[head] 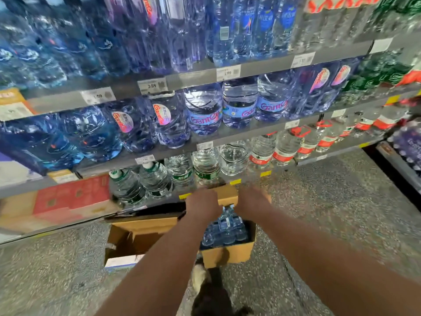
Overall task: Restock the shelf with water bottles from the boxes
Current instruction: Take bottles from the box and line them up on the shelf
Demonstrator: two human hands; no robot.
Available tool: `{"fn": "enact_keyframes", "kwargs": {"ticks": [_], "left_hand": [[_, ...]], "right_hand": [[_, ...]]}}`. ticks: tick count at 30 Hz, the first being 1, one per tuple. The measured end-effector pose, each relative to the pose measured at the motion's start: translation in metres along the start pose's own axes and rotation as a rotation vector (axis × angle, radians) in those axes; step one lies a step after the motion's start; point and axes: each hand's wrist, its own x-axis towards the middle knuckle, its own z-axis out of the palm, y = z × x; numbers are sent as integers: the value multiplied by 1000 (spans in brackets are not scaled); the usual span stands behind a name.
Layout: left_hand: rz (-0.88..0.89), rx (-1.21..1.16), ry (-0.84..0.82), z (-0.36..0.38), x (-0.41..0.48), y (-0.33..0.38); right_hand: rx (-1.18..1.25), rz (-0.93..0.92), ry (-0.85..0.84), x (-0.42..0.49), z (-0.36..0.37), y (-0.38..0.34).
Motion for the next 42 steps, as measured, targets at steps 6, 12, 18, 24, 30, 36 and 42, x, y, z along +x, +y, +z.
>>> {"fn": "enact_keyframes", "kwargs": {"ticks": [6, 12, 18, 24, 30, 36, 42], "left_hand": [[14, -125, -133, 38, 72, -8], [2, -281, -291, 126, 138, -2], [-149, -463, -381, 254, 180, 10], [-261, -681, -337, 354, 232, 34], [-439, -847, -295, 408, 266, 63], [-551, -902, -311, 424, 280, 76], [-644, -922, -322, 423, 292, 85]], "right_hand": [[-6, 79, -116, 68, 36, 8], [68, 194, -253, 141, 106, 41], [129, 200, -317, 210, 213, 81], [299, 168, -303, 277, 318, 115], [328, 112, -275, 297, 374, 129], [544, 283, -268, 330, 392, 144], [628, 310, -272, 346, 389, 149]]}}
